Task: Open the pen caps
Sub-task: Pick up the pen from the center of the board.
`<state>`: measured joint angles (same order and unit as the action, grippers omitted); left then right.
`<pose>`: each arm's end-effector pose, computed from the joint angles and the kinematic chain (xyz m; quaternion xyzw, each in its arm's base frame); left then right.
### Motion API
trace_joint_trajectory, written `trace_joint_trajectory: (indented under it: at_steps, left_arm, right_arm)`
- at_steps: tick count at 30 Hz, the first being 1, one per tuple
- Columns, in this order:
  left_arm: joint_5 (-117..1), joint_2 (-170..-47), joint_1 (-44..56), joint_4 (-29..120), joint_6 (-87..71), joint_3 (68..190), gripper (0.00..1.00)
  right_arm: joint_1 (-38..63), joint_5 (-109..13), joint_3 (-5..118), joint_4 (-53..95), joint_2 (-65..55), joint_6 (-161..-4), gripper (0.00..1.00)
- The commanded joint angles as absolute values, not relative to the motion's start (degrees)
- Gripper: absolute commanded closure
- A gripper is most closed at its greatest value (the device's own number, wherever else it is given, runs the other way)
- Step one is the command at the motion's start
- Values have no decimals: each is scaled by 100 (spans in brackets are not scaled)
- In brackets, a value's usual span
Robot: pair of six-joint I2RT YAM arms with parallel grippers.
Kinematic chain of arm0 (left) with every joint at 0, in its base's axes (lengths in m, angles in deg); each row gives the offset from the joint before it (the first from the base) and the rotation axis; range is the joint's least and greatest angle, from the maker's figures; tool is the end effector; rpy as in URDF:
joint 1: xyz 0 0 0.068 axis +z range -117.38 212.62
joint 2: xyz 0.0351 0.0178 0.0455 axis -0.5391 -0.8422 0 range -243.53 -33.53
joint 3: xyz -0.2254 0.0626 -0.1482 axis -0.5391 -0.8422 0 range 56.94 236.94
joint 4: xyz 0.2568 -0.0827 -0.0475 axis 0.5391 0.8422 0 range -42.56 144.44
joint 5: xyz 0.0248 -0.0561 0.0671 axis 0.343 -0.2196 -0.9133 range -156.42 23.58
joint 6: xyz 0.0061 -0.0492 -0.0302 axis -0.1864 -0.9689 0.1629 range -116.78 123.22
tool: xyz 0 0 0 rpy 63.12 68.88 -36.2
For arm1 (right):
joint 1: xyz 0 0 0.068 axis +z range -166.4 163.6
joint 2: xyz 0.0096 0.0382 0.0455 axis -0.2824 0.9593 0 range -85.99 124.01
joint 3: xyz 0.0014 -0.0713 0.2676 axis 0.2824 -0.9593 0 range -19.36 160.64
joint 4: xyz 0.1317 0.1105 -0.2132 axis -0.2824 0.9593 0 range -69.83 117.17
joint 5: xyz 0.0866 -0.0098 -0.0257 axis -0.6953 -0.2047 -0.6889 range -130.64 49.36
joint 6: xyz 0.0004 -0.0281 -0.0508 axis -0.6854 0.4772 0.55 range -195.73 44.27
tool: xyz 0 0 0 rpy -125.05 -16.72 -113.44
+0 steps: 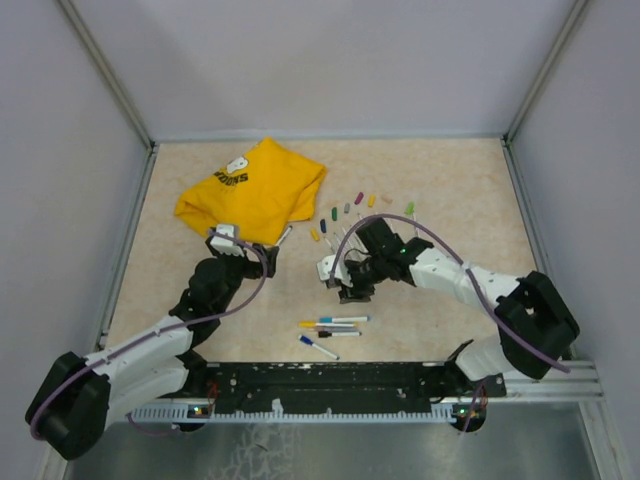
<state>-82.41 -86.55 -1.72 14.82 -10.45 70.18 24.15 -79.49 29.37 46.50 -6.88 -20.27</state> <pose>0.1787 -0.1082 0.1944 0.0427 0.7470 -0.1713 0.6409 0.1963 0.2025 0.2093 -0.7353 0.5337 0.2809 0.3092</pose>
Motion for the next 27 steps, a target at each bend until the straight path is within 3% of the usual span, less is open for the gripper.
trace_joint_trajectory:
  at_steps: [1,27]
  left_arm:
    - [-8329,-8551,-166,1213,-1088,6944,0]
    - [-8373,-8441,-165,1158,-1116,6846,0]
  right_arm:
    - [2770,-7414,2948,4348,-415,-2015,55]
    - [3365,-7075,3172,4749,317,-1977,62]
